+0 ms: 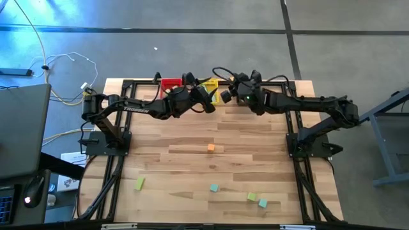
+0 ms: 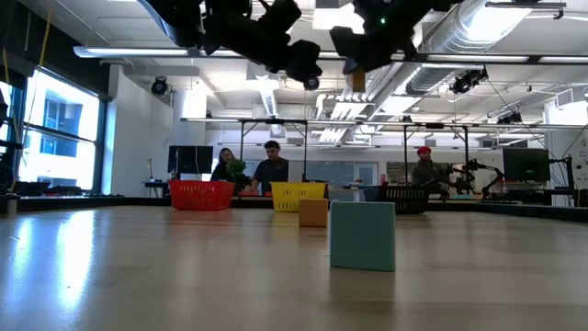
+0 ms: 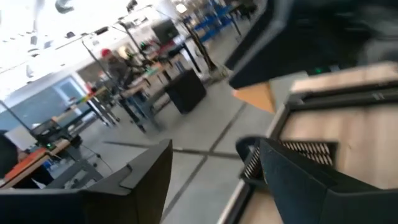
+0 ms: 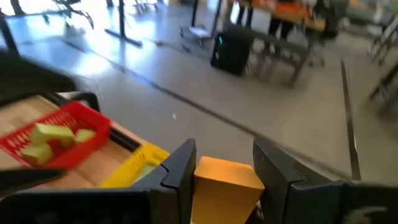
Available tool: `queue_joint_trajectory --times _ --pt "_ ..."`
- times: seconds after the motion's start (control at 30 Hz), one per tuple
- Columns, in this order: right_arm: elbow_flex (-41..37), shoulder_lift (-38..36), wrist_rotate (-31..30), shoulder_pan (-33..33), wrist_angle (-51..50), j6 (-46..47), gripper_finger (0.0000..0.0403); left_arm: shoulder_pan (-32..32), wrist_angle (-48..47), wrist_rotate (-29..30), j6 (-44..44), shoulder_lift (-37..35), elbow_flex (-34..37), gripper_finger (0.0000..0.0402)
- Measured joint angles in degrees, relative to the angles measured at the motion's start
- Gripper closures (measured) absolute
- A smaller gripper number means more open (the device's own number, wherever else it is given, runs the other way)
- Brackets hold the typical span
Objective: Sort & place blocks by color
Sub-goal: Put the orange block into the black basket, then put the green block into the red basket
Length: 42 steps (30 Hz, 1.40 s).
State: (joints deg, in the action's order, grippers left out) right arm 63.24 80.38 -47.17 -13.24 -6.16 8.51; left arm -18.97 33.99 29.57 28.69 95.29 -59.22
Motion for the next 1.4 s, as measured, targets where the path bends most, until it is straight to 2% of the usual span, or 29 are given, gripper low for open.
queue_joint_trajectory --times 0.13,0.3,0.43,0.53,0.6,0.93,1.13,1.4 --pt "0.0 0.0 1.87 -2.98 -5.69 4.78 0.0299 0.1 -5.47 0.02 -0.74 0.0 0.0 0.0184" --pt "0.0 0.0 6.33 -7.38 -12.53 10.02 0.0299 0.35 -14.29 -1.74 -6.57 0.0 0.0 0.0193" --pt "0.0 1.64 9.61 -11.12 -17.89 14.25 0.0299 0.39 -22.55 -7.89 -12.07 0.0 0.0 0.0199" --pt "0.0 4.4 9.92 -13.28 -18.42 15.35 0.0299 0.34 -26.54 -13.9 -15.09 0.0 0.0 0.0199" --pt "0.0 6.26 11.83 -14.78 -17.88 15.5 0.0299 0.34 -28.61 -15.49 -15.79 0.0 0.0 0.0199" --pt "0.0 13.01 18.2 -21.34 -17.1 15.54 0.0289 0.55 -42.88 -15.5 -20.33 0.0 0.12 0.0199" --pt "0.0 14.36 25.08 -24.31 -17.3 12.12 0.0269 1.14 -43.24 -15.65 -22.26 0.02 3.17 0.02" --pt "0.0 14.36 24.76 -24.67 -17.89 10.52 0.0214 1.15 -43.59 -15.5 -25.7 0.02 6.25 0.02"
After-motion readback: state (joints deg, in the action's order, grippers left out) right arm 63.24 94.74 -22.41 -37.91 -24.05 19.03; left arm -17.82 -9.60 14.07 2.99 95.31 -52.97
